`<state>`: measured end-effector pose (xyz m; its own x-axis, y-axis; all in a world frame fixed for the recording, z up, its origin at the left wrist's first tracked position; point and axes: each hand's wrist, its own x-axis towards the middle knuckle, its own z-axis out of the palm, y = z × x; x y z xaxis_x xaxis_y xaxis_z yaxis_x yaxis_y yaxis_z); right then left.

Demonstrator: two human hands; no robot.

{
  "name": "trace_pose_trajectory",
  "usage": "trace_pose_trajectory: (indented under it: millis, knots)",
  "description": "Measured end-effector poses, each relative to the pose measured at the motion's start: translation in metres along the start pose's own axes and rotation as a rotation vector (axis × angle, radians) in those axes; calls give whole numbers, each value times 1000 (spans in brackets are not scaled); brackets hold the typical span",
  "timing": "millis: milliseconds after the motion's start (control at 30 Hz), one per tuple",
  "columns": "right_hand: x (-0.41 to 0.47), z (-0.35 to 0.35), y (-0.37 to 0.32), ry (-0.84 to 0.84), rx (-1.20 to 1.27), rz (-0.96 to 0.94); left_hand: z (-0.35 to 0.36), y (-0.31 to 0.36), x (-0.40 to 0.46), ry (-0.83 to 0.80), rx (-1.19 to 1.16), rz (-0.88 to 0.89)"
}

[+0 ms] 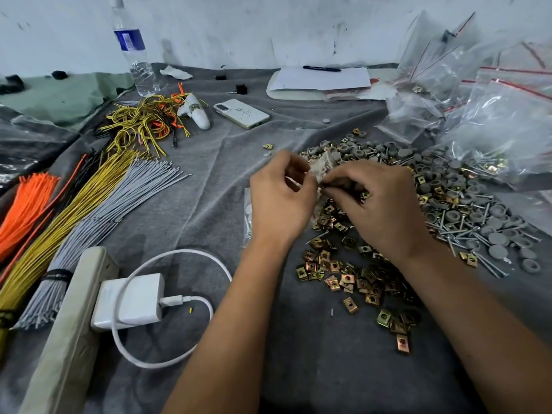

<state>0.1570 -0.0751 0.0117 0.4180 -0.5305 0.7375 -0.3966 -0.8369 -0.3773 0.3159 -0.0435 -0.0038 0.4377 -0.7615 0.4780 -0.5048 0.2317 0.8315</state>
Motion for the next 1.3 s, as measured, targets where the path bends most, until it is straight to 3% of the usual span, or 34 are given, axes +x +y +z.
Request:
trace_pose_trajectory:
  millis: [100, 367, 600, 767, 867, 1033, 1133, 1300]
  knots:
    - [1, 1, -2, 77, -77, -84, 0, 0, 0, -25, -6, 15]
    - [1, 2, 2, -160, -87, -16, -5, 4, 1, 78, -78, -97]
    - [1, 2, 7, 34, -48, 79, -11, 8, 4, 398, -158, -199]
    - [-2, 17, 5, -355, -234, 211, -14, 7, 8, 483, -204, -274]
    - [1, 21, 2, -453, -342, 231, -14, 6, 8, 471, -199, -282]
    - [2, 11, 4, -564, -260, 197, -14, 5, 8, 459, -198, -291]
    - [-2, 8, 5, -529, -153, 150, -13, 4, 8, 445, -198, -292]
    - [-2, -1, 4, -199, 110, 152, -9, 7, 4, 396, -150, -242]
